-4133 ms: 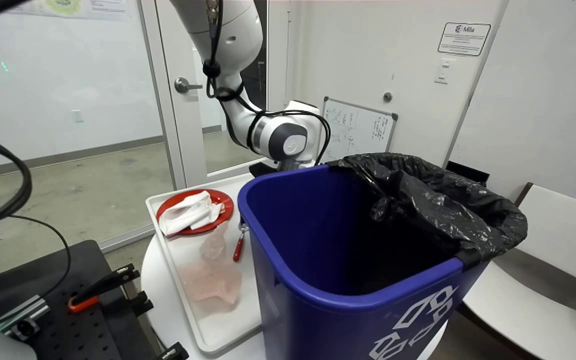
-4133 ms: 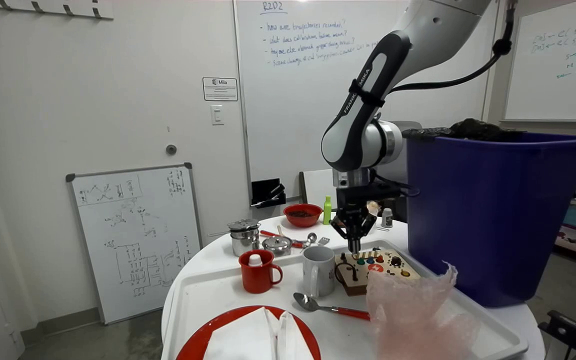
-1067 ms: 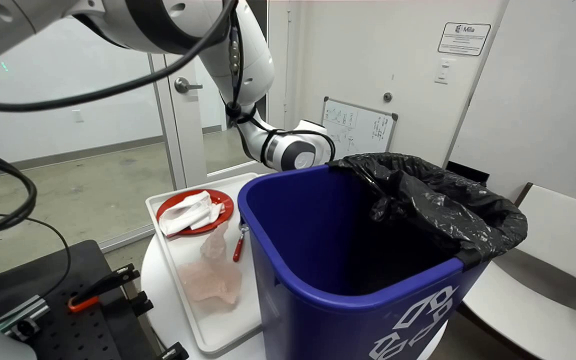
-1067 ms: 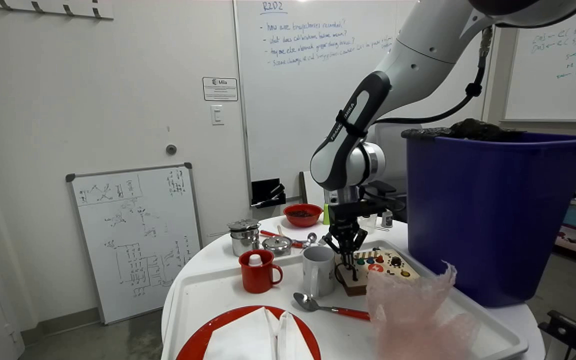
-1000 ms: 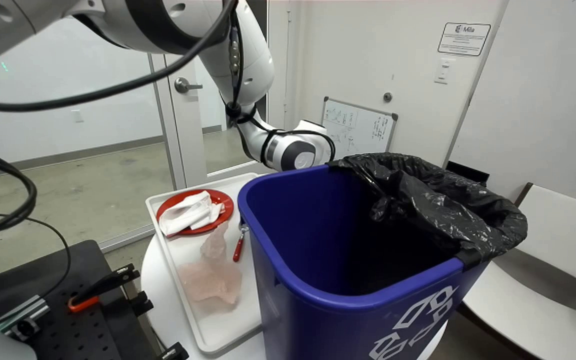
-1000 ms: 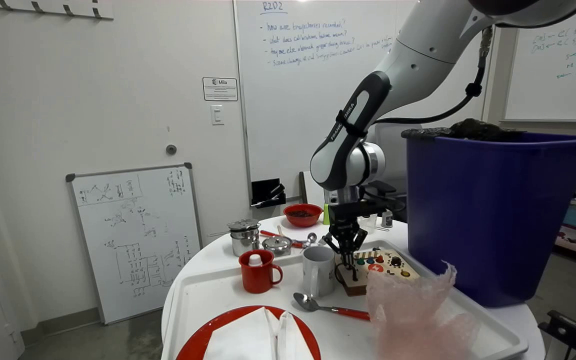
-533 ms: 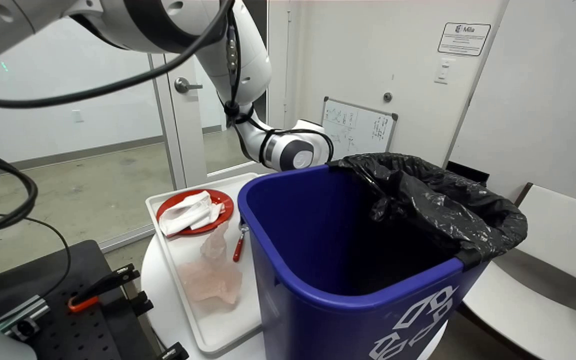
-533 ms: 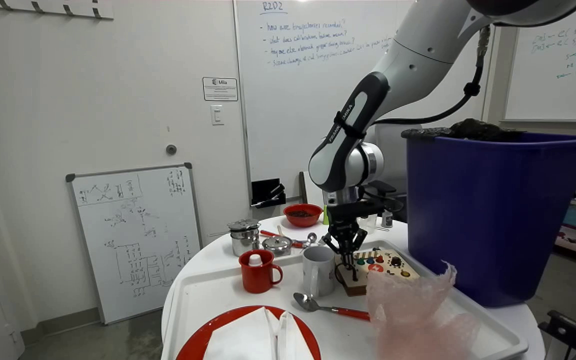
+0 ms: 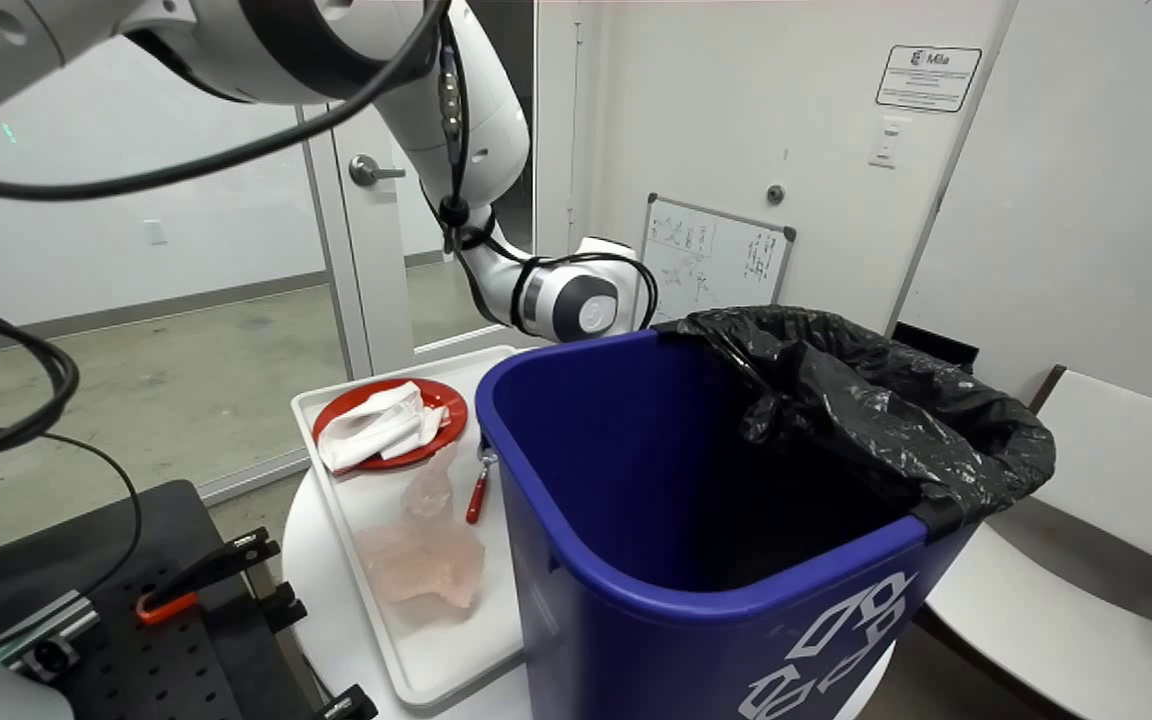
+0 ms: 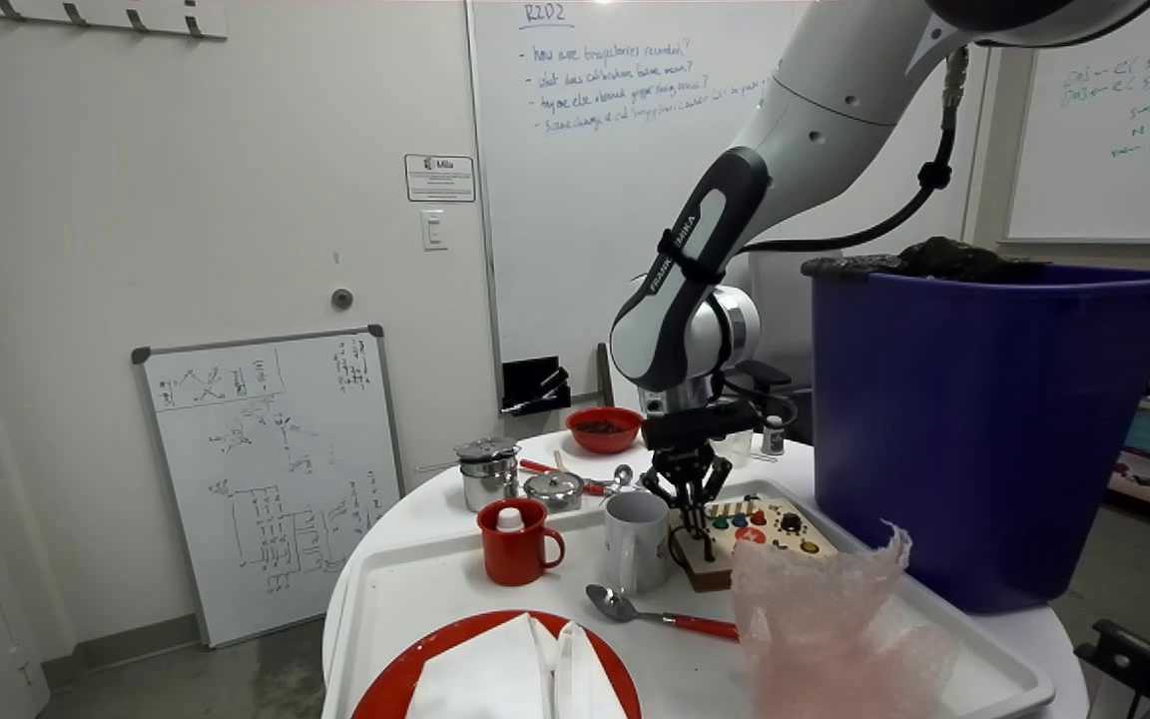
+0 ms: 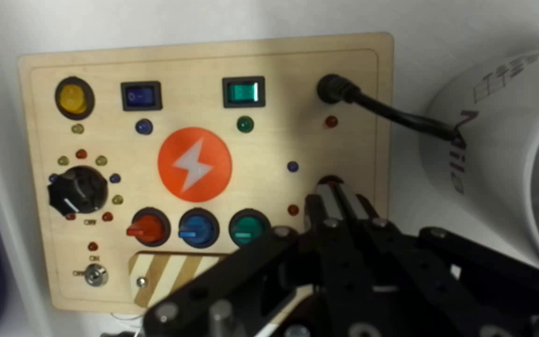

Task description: Press the button on the left side of the board

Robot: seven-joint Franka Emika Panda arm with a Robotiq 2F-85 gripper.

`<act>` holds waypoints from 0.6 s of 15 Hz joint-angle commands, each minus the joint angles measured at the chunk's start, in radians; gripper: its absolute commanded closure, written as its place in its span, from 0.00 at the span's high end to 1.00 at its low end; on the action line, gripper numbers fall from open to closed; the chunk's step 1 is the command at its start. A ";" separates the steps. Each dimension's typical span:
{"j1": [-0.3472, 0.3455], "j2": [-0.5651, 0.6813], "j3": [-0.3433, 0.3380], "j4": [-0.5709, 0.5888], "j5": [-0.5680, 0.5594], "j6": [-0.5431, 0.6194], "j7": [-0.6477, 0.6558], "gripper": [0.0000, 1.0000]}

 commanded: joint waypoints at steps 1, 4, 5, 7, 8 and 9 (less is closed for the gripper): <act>-0.001 0.029 -0.003 -0.011 0.010 0.021 0.035 0.07; -0.063 -0.033 0.055 -0.054 0.051 0.046 -0.059 0.07; -0.081 -0.068 0.069 -0.086 0.058 0.065 -0.095 0.07; -0.120 -0.159 0.098 -0.182 0.070 0.131 -0.176 0.07; -0.130 -0.211 0.100 -0.238 0.067 0.174 -0.201 0.07; -0.143 -0.258 0.107 -0.282 0.064 0.204 -0.230 0.07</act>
